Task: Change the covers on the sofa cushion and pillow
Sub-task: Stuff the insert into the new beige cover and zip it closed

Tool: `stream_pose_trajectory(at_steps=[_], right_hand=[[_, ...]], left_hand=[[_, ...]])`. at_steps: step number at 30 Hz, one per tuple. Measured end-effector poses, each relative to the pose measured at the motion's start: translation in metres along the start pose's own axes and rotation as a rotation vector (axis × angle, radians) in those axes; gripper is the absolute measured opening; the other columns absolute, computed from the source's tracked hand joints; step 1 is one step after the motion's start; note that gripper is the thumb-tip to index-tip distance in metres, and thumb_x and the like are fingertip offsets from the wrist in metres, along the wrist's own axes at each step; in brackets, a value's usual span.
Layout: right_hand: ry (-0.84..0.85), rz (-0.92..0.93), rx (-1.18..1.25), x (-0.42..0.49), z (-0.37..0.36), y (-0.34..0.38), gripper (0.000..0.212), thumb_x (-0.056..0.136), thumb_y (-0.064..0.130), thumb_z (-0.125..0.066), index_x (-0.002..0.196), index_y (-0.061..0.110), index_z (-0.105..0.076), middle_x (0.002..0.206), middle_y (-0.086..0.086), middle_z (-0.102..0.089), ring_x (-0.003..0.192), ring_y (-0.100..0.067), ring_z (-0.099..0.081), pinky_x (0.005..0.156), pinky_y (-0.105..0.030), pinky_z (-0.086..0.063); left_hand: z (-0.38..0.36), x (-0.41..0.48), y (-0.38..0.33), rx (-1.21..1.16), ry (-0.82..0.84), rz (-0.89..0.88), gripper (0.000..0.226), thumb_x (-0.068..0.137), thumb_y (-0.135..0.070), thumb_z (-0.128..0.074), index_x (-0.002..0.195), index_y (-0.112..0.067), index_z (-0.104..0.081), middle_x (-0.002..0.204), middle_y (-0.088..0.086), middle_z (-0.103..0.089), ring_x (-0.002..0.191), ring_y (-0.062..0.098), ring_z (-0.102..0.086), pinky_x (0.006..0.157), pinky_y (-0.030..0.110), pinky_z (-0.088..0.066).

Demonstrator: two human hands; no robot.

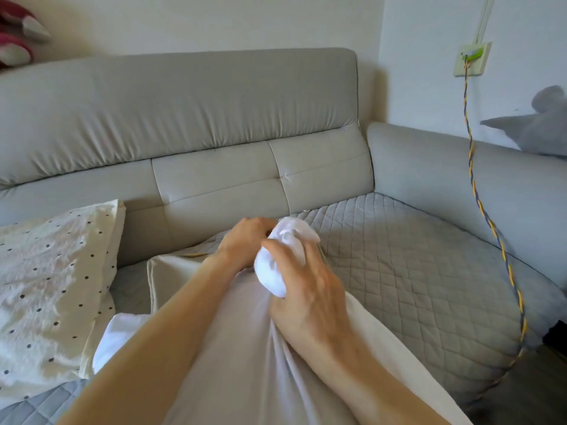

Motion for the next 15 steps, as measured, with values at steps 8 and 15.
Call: stream_pose_trajectory(at_steps=[8,15], right_hand=[[0.161,0.132,-0.457,-0.025,-0.094,-0.022,0.021,0.08,0.011,-0.057,0.09,0.027,-0.066,0.08,0.001,-0.061,0.055,-0.017,-0.053,0.047,-0.029,-0.044],[0.507,-0.118,-0.391,-0.001,-0.112,-0.069,0.032,0.088,0.017,-0.038,0.101,0.017,-0.067,0.1,-0.011,-0.069,0.085,-0.033,-0.066,0.072,-0.036,-0.049]], left_hand=[[-0.01,-0.014,0.013,-0.007,-0.162,-0.003,0.015,0.092,-0.039,-0.053,0.097,-0.036,-0.067,0.096,-0.016,-0.065,0.094,0.018,-0.061,0.071,0.029,-0.042],[-0.014,-0.028,0.004,0.233,-0.248,-0.398,0.022,0.096,-0.043,-0.046,0.096,-0.028,-0.062,0.088,-0.007,-0.061,0.082,0.019,-0.06,0.059,0.035,-0.05]])
Point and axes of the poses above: each hand's wrist, its own x-axis towards the middle knuckle, its own z-axis out of the back of the hand, y = z × x, the point moved 5 cm from there along x, towards the middle knuckle
